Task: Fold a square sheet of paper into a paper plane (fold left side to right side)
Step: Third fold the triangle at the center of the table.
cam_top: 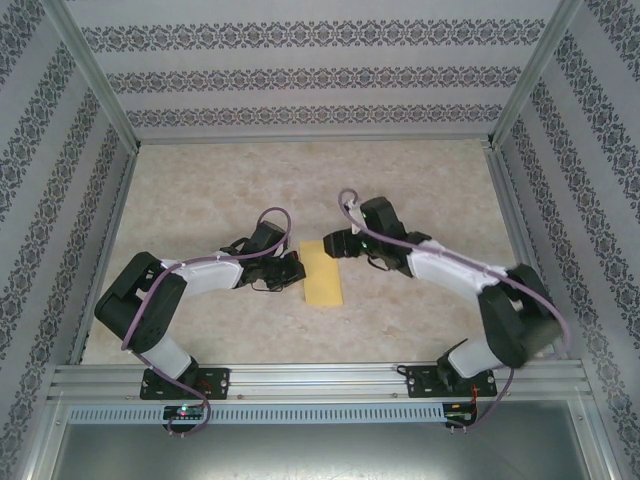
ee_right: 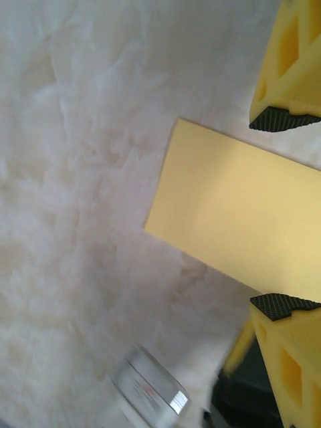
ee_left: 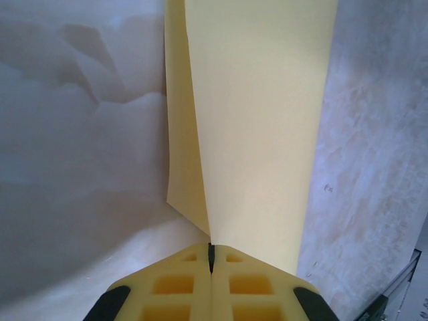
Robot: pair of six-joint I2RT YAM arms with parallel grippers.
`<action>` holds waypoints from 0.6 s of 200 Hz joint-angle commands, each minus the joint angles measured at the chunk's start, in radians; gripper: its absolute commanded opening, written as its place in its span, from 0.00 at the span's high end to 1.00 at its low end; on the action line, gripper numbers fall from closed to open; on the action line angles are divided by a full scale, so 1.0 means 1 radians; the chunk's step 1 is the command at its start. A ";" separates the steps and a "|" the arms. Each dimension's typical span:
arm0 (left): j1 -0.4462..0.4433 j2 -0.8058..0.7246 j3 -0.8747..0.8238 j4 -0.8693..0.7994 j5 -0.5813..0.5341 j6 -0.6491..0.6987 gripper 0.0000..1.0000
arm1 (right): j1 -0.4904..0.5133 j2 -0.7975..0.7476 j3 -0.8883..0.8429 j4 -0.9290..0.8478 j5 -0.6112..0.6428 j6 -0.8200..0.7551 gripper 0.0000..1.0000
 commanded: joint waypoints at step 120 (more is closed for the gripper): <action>-0.001 -0.025 0.033 0.017 0.055 -0.075 1.00 | 0.548 -0.020 -0.147 -0.006 0.452 -0.279 0.23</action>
